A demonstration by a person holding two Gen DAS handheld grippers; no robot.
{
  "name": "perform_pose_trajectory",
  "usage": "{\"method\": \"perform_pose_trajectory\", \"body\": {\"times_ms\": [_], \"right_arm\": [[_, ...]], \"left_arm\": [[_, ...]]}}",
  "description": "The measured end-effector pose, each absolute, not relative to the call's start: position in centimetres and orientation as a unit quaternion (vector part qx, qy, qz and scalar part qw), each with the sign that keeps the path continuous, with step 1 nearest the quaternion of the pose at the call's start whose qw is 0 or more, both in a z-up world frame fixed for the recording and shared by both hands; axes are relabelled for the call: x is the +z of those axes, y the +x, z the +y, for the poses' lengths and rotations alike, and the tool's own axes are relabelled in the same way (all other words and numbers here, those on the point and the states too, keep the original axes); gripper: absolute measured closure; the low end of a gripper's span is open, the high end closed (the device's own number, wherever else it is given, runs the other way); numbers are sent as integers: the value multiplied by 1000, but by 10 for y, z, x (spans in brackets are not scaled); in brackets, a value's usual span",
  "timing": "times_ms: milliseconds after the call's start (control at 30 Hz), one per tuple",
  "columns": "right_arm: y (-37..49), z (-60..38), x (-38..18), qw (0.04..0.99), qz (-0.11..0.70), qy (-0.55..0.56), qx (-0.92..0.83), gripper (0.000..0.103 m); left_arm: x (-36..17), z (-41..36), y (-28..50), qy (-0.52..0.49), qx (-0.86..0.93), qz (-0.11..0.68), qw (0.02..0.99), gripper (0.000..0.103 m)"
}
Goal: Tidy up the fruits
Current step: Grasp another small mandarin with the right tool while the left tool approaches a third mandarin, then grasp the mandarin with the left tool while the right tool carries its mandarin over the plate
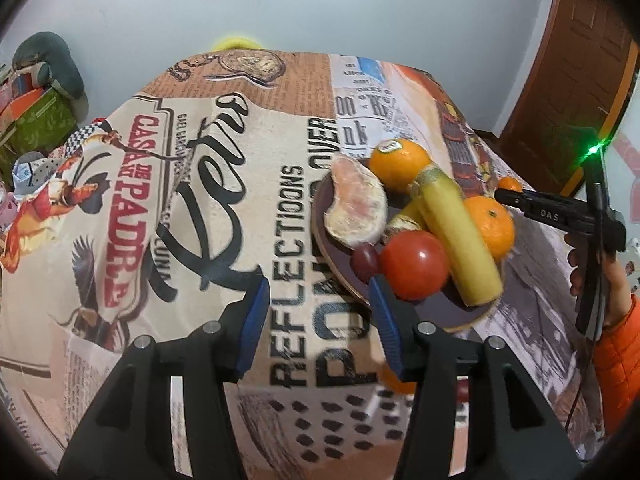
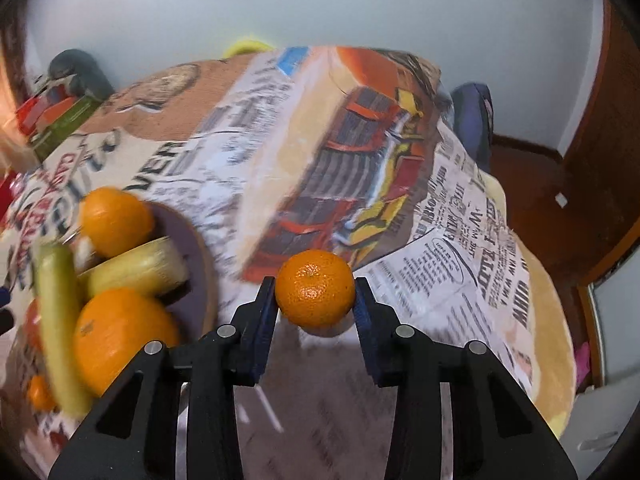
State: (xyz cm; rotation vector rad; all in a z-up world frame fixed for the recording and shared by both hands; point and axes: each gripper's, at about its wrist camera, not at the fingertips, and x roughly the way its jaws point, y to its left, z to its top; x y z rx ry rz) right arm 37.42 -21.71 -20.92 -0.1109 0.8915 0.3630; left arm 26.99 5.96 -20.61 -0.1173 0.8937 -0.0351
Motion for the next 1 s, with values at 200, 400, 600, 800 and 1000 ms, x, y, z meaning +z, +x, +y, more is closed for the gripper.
{"method": "perform_pose_trajectory", "body": {"times_ms": [200,400,600,800,1000], "right_arm": [[318,-202,-182,884,404,-81,220,68],[286,-189,-177,878,399,-87,249,68],[280,-178,-184,870,406,-88,264,68],[284,-167,-182,870,401,-78,276,68],[297,-157,-174,877,385,-70,280,68]], "left_arm": [[-205,34,248,-45,-49,445,893,52],[-216,16,241,-49,-67,464,882,52],[-232,8,244,-49,-76,483,871,61],[-236,10,245,-52,-82,482,871,69],[-212,31,253,-56,-59,451,889,69]]}}
